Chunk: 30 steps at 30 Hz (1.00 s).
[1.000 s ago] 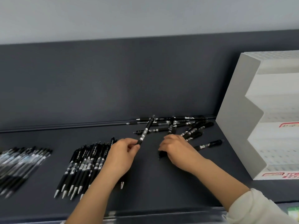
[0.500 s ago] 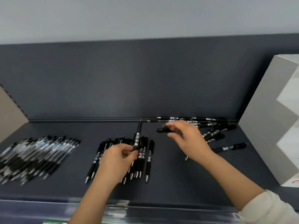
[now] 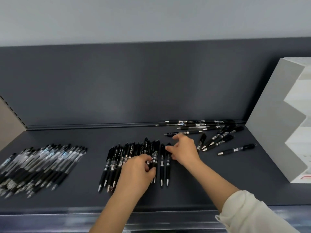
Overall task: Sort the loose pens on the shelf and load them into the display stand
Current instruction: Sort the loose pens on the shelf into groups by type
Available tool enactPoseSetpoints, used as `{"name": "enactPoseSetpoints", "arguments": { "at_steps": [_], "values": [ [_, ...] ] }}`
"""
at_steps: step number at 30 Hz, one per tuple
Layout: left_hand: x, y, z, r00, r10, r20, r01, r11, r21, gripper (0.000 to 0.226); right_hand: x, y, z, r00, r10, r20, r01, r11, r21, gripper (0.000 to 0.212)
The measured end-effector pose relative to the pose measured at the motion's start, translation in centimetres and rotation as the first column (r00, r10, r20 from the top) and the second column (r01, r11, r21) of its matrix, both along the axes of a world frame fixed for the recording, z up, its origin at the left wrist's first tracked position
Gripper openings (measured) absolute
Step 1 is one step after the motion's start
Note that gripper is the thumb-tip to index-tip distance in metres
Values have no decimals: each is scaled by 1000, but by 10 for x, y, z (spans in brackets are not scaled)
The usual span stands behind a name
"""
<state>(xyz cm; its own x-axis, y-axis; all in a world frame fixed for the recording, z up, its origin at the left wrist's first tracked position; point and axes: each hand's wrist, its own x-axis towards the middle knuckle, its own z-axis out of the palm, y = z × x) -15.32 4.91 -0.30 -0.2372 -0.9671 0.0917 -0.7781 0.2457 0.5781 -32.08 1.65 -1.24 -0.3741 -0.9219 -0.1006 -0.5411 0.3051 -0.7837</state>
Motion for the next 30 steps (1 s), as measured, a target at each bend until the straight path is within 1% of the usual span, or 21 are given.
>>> {"name": "enactPoseSetpoints", "arguments": {
  "at_steps": [2, 6, 8, 12, 14, 16, 17, 18, 21, 22, 24, 26, 28, 30],
  "values": [
    [-2, 1, 1, 999, -28, 35, 29, 999, -29, 35, 8, 0, -3, 999, 24, -40, -23, 1000, 16, 42],
    [-6, 0, 2, 993, -72, 91, 78, 995, -66, 31, 10, 9, -1, 980, 131, -153, -131, 991, 15, 27],
    [-10, 0, 0, 988, -91, 125, 99, 993, -61, 30, 5, 17, 1, 972, 145, -185, -150, 989, -12, 23],
    [-16, -2, 0, 976, -87, 201, 99, 994, -48, 30, -25, 30, 3, 954, 93, -284, -119, 990, -75, 23],
    [-21, -3, -1, 975, -75, 208, 92, 993, -75, 31, -47, 35, 5, 934, 31, -357, -61, 995, -73, 22],
    [-27, -5, -1, 976, -64, 209, 90, 989, -115, 33, -65, 39, 6, 919, -53, -392, 33, 998, -57, 16],
    [-31, -5, -1, 975, -62, 213, 90, 988, -127, 34, -70, 41, 7, 920, -91, -382, 82, 996, -40, 17],
    [-34, -6, -2, 973, -60, 222, 91, 987, -131, 36, -71, 42, 6, 922, -116, -368, 121, 993, -10, 23],
    [-44, -7, -4, 967, -54, 247, 88, 987, -131, 38, -61, 41, 2, 911, -98, -402, 146, 985, 91, 43],
    [-45, -7, -5, 968, -53, 247, 86, 989, -123, 37, -56, 39, 0, 906, -95, -412, 153, 982, 110, 44],
    [-46, -8, -8, 974, -55, 221, 80, 991, -103, 37, -48, 35, -1, 915, -97, -392, 158, 979, 128, 37],
    [-46, -10, -11, 980, -62, 189, 82, 991, -101, 42, -43, 33, 1, 936, -70, -344, 131, 979, 159, 30],
    [-45, -11, -12, 982, -69, 178, 89, 991, -105, 50, -36, 34, 2, 958, -10, -285, 72, 975, 209, 29],
    [-45, -12, -13, 981, -65, 182, 87, 990, -111, 49, -27, 40, 4, 975, 67, -213, -14, 970, 241, 26]
  ]
}}
